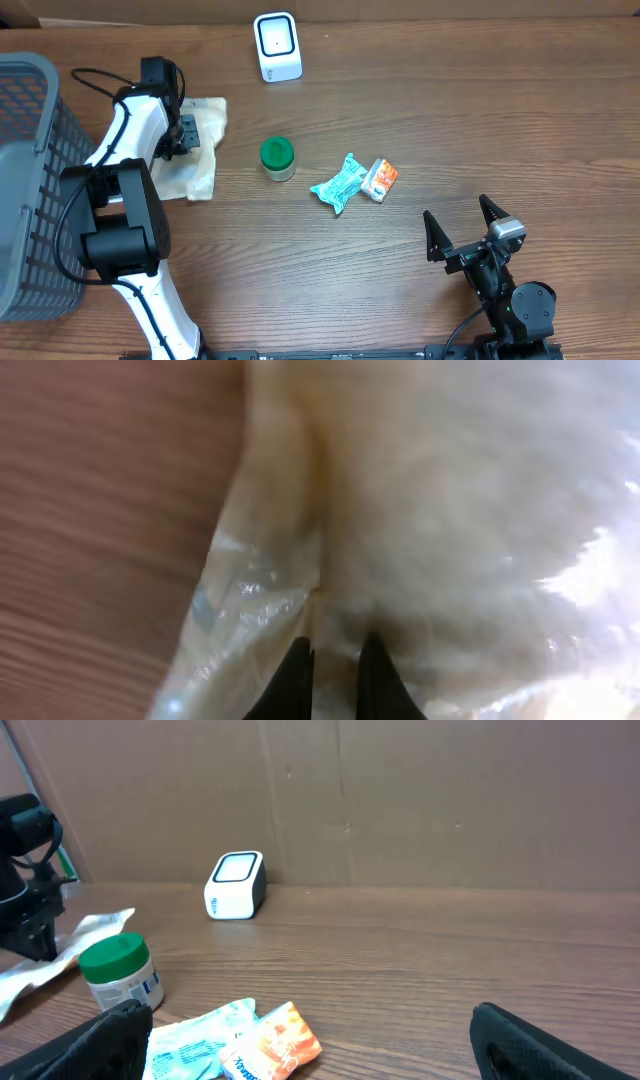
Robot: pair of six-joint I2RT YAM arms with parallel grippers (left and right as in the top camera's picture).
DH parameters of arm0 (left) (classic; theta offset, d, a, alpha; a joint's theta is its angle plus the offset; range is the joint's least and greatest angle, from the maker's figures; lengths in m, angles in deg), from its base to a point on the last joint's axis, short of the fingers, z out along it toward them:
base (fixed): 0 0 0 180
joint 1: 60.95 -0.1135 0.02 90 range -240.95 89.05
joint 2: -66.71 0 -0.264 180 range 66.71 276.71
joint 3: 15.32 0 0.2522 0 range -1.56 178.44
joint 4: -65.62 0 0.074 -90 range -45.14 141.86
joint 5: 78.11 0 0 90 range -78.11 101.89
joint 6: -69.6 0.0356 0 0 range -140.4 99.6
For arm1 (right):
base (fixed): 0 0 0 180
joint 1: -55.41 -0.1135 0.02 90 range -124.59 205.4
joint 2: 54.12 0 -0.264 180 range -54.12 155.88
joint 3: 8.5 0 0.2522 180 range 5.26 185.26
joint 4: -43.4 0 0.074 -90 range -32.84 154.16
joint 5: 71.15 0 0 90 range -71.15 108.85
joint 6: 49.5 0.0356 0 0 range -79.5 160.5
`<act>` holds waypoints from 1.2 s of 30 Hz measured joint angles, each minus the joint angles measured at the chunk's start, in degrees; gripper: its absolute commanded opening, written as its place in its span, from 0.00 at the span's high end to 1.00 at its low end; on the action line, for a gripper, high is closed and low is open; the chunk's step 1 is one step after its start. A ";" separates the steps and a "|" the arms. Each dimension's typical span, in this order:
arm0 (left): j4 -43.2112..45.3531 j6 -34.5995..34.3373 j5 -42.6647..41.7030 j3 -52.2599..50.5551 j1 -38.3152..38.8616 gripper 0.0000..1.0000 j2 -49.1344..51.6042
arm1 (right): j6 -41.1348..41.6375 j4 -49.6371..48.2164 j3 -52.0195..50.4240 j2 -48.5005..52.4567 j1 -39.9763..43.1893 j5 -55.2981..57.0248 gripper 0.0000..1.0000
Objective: Scan the item barcode
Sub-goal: 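Lift the clear bag out and place it left of the jar, then move the left gripper into the basket and grasp the small teal box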
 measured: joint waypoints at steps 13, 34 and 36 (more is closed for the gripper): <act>-4.20 -5.42 -18.53 -2.14 9.11 0.96 -0.37 | 0.02 0.00 0.00 0.00 0.00 0.00 0.00; -29.49 -4.15 -22.21 28.35 2.82 0.61 -0.92 | 0.00 0.02 0.00 0.00 0.00 0.00 0.00; -33.88 -2.89 -22.21 36.22 1.44 0.57 -2.05 | 0.00 0.00 0.00 0.00 0.00 0.00 0.00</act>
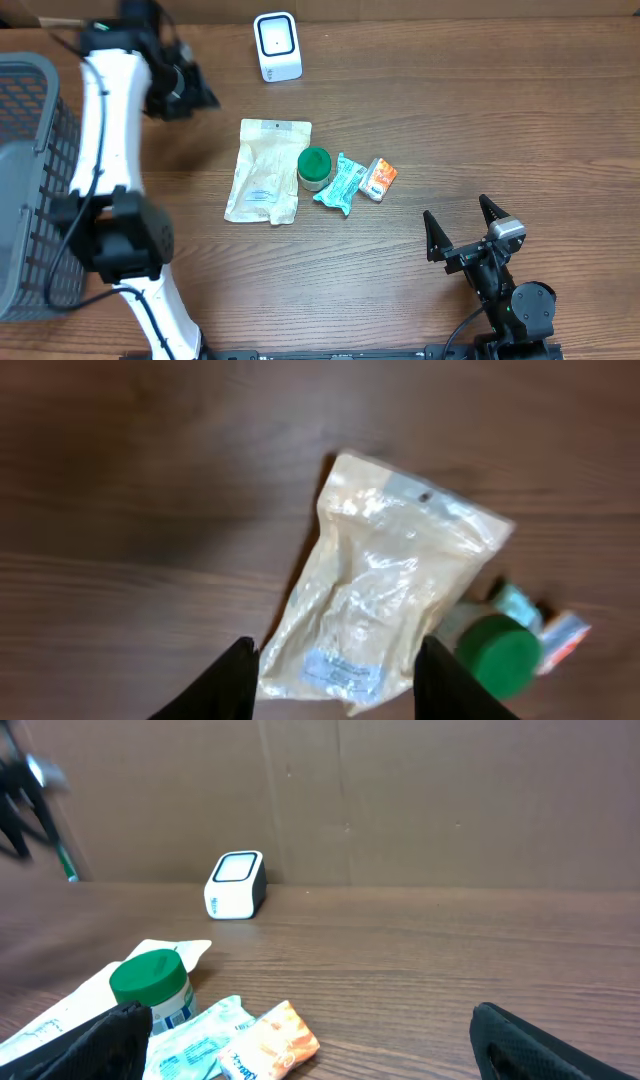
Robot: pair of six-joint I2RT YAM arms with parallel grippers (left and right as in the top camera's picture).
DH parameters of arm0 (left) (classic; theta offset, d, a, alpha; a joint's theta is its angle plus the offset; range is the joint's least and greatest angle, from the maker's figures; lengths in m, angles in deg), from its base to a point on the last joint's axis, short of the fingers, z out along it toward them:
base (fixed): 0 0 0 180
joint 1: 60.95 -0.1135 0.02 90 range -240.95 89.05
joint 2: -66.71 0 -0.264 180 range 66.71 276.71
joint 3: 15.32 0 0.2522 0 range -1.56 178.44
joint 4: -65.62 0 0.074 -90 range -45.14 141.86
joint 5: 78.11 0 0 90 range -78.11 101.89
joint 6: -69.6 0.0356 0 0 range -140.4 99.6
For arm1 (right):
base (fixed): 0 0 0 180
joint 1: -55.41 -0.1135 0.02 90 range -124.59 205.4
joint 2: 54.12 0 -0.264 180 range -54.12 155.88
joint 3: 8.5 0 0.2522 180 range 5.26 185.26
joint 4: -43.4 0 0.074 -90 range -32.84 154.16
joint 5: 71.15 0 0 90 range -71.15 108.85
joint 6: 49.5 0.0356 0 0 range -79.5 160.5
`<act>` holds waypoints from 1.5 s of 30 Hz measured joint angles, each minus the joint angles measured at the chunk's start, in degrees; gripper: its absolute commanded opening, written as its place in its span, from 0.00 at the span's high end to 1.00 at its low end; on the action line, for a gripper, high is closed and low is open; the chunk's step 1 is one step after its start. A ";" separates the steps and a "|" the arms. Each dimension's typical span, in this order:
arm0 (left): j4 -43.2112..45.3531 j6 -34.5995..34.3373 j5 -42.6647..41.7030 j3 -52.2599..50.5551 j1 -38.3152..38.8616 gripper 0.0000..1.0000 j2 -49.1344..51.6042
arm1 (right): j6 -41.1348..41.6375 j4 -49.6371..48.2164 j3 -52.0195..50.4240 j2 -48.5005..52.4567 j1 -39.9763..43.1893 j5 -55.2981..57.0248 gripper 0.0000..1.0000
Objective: Scan the item barcode
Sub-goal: 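Move the left gripper into the basket and grasp the small teal box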
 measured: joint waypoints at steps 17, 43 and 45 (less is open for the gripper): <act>-11.61 -2.75 19.78 24.59 -25.14 0.24 -15.30 | 0.02 0.02 0.00 0.00 0.00 0.02 0.00; 22.12 -3.28 31.10 -28.96 -45.79 0.30 -11.08 | 0.02 0.02 0.00 0.00 0.00 -0.02 0.00; 25.38 -2.21 32.41 -31.69 -45.79 0.31 -11.08 | 0.00 0.00 0.00 0.00 0.00 0.00 0.00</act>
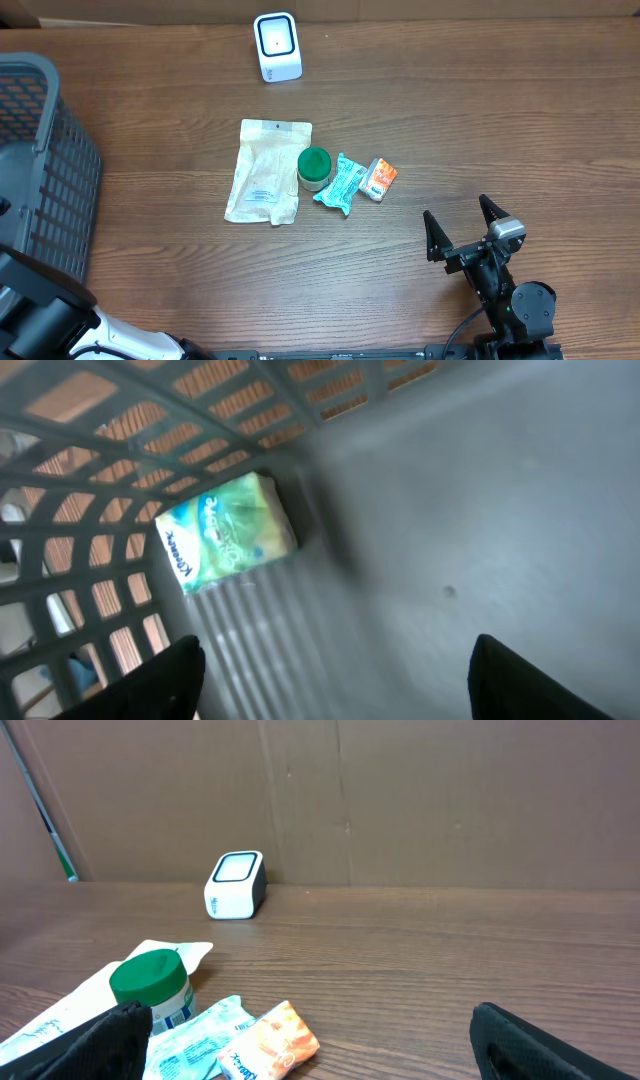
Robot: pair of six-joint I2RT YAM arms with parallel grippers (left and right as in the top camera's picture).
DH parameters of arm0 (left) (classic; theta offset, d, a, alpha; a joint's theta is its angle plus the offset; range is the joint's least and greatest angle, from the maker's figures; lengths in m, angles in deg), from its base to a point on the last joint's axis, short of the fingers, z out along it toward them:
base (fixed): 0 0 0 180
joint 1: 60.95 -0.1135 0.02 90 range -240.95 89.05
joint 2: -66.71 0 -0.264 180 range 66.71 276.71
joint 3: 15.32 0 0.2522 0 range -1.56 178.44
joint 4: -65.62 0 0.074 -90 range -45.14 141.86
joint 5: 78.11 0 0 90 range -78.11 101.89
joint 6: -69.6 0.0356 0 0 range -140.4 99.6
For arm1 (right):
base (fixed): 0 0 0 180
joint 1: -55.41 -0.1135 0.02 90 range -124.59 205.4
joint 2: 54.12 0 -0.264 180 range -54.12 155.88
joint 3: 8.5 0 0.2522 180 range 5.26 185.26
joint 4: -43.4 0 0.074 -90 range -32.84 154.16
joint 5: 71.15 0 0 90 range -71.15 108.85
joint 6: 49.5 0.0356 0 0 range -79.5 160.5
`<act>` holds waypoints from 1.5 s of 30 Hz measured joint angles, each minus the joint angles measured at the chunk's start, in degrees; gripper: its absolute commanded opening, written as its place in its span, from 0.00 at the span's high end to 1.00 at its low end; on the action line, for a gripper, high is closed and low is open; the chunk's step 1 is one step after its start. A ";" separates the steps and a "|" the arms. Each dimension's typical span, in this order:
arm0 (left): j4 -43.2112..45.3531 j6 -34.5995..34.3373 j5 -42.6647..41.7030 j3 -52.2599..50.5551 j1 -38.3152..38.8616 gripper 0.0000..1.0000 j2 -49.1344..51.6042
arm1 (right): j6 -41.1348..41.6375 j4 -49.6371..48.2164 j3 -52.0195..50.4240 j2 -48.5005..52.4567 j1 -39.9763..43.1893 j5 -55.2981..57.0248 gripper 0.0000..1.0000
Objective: Scan the item barcode
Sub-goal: 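Move the left gripper into the basket and grasp the small teal box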
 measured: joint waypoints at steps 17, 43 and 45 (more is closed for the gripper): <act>19.67 3.28 9.25 -16.72 -4.04 0.45 0.04 | 0.00 0.00 0.00 0.00 0.00 0.00 0.00; 25.62 9.03 7.72 -17.27 -6.38 0.96 4.79 | -0.02 0.00 0.00 0.00 0.00 0.00 0.00; 25.57 9.35 7.19 -17.25 -6.38 0.96 4.79 | 0.00 0.02 0.00 0.00 0.00 0.00 0.00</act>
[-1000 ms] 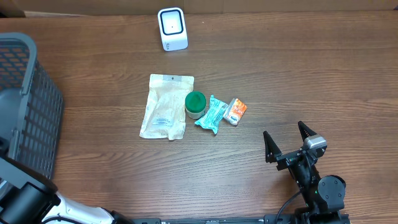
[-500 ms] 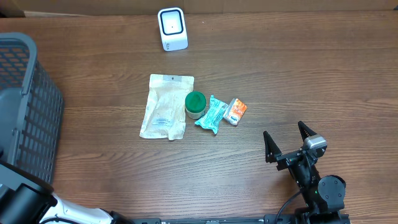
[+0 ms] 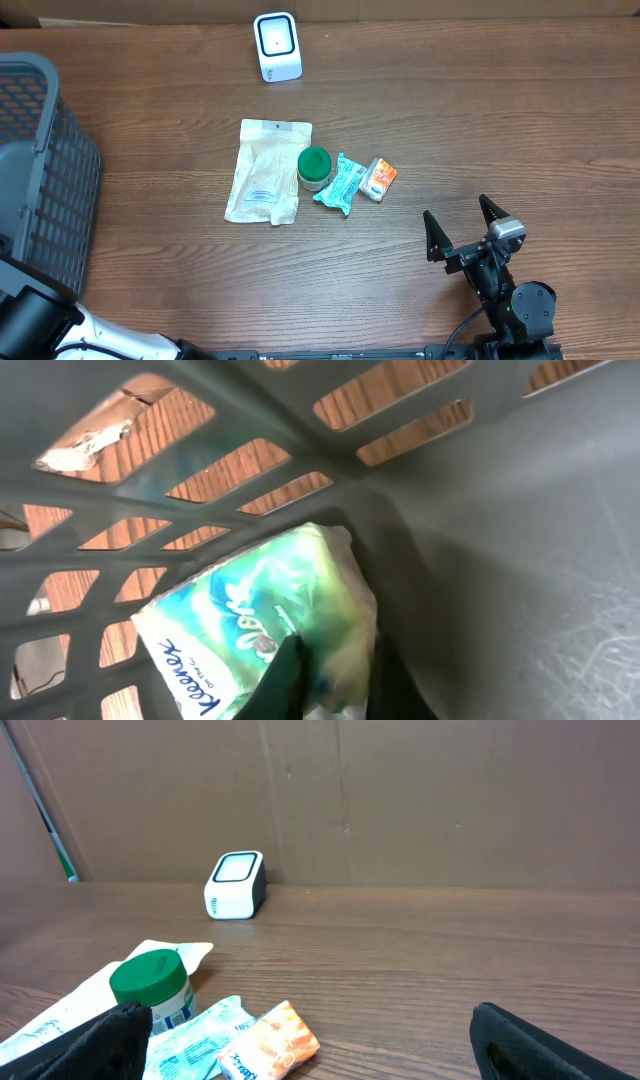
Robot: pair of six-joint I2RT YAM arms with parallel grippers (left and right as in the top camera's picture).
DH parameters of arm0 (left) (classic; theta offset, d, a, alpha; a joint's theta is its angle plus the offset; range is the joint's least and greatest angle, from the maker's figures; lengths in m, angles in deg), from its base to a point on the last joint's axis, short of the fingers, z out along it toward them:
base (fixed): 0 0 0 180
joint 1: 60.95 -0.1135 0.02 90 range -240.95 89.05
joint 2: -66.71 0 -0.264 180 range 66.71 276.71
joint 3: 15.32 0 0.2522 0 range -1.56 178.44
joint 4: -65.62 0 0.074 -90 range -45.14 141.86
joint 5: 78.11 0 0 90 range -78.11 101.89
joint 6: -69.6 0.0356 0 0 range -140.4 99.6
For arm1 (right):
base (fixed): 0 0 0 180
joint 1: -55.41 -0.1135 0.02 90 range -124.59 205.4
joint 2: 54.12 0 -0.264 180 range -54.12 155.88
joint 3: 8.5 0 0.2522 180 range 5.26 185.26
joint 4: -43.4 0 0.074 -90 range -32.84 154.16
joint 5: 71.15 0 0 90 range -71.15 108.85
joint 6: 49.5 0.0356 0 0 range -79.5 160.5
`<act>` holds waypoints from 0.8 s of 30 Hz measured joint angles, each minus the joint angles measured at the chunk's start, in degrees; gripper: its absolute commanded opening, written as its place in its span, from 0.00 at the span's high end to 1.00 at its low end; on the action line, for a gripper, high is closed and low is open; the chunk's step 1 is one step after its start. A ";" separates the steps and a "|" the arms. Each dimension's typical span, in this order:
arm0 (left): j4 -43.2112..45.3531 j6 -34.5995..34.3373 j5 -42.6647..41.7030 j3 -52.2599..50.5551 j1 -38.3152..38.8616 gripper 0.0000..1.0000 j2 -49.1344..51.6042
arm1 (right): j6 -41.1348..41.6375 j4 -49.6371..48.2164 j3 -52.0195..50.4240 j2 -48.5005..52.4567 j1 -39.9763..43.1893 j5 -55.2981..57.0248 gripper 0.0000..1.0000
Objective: Scan the item barcode
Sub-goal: 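Move the left gripper into the basket and grasp the small teal box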
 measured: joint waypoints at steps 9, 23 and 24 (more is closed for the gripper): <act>-2.86 0.13 -8.11 0.92 0.90 0.96 -0.68 | 0.00 0.00 0.00 0.00 0.00 -0.02 0.00; -11.45 -1.38 -27.30 8.85 13.22 0.96 -3.37 | 0.02 0.00 0.00 0.00 0.00 -0.02 0.00; -12.15 -1.40 -27.69 9.60 13.46 0.96 -3.54 | -0.02 0.00 0.00 0.00 0.00 0.02 0.00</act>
